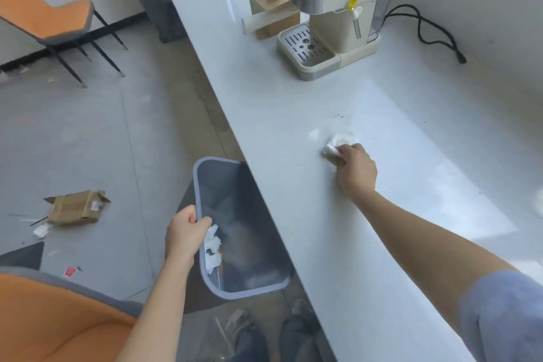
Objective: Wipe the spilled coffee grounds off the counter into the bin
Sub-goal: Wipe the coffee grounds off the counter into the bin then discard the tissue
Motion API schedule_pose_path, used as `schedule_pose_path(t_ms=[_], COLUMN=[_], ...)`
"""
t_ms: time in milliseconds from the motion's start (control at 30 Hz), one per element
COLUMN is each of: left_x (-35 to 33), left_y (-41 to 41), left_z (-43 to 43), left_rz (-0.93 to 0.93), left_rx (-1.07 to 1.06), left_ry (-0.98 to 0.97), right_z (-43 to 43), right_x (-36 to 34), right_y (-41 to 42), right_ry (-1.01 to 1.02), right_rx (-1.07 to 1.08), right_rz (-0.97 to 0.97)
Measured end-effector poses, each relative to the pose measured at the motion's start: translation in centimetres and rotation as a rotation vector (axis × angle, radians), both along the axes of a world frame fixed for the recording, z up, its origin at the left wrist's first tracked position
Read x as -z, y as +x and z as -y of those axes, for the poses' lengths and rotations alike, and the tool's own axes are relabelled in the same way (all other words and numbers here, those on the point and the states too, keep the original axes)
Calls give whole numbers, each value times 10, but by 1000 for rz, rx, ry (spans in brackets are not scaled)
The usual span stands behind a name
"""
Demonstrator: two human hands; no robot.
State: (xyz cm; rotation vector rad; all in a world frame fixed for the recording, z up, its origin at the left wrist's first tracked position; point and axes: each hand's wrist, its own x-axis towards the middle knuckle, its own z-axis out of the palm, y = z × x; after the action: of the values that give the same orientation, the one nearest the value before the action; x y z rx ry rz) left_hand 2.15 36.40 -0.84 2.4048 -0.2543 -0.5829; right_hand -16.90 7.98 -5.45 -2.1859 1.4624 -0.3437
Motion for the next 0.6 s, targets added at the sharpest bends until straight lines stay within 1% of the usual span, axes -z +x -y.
schedule_pose_path(t_ms=[200,333,500,600], left_x=[-6,-3,9,18], left_y=[1,-2,-12,-13], left_z=[-2,-1,-11,-25], left_rz=[-19,-8,-34,-42], left_rx=[14,1,-52,-113], left_ry=[4,-55,-95,-131], right_z=[-70,-110,-134,-151], right_x=[0,0,-2,-4], right_y=[42,55,56,56], right_ry=[81,84,80,101], right_rx=[-216,-340,-405,-490], right_rz=[72,95,53,23])
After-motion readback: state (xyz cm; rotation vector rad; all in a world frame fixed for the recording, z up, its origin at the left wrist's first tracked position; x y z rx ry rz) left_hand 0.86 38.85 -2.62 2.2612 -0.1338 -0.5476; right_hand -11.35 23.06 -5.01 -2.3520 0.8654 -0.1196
